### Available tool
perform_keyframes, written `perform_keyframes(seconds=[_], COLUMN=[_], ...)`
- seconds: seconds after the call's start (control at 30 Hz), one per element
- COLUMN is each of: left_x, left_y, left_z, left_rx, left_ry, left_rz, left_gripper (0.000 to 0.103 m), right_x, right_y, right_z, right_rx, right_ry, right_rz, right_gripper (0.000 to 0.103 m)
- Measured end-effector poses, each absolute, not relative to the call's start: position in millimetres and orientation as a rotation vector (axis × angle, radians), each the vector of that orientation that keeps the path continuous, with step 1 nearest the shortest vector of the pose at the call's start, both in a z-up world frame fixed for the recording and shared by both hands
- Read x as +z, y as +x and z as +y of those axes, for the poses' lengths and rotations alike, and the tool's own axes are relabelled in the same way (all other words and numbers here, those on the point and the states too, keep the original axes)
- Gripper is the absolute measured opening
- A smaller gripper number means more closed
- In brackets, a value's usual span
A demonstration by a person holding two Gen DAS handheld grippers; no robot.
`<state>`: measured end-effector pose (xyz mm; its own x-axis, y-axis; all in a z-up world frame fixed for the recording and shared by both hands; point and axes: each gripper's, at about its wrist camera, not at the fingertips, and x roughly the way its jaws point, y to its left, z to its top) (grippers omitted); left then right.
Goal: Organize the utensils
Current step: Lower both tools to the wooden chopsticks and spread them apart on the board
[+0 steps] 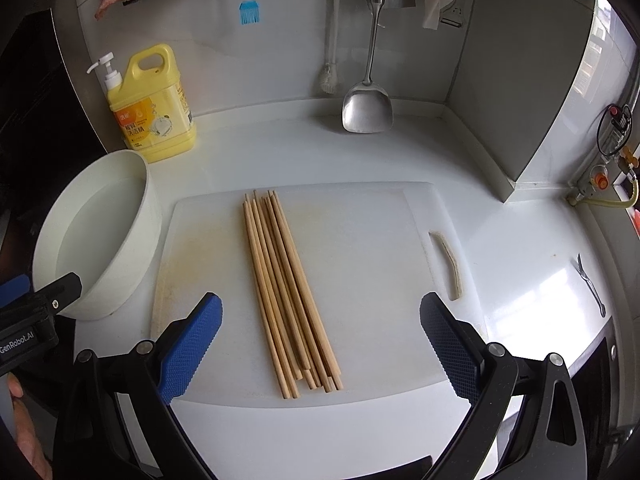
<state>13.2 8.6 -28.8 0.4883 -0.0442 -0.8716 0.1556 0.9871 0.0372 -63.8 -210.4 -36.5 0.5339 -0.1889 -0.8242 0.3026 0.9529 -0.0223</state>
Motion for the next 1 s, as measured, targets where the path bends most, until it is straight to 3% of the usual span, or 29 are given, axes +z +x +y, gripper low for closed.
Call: perform_keyframes(seconds=[1.0], left_x=[-121.3], left_y=[12.7], left_z=[-69.0], left_rx=[-0.077], left_ry=[0.046], left_rz=[1.007], left_gripper=[0.097], right_x=[-126.6], right_y=[-32.9], right_z=[-263.0], right_rx=[-0.055], right_ry=[0.048], right_rz=[0.88], right_gripper=[0.094])
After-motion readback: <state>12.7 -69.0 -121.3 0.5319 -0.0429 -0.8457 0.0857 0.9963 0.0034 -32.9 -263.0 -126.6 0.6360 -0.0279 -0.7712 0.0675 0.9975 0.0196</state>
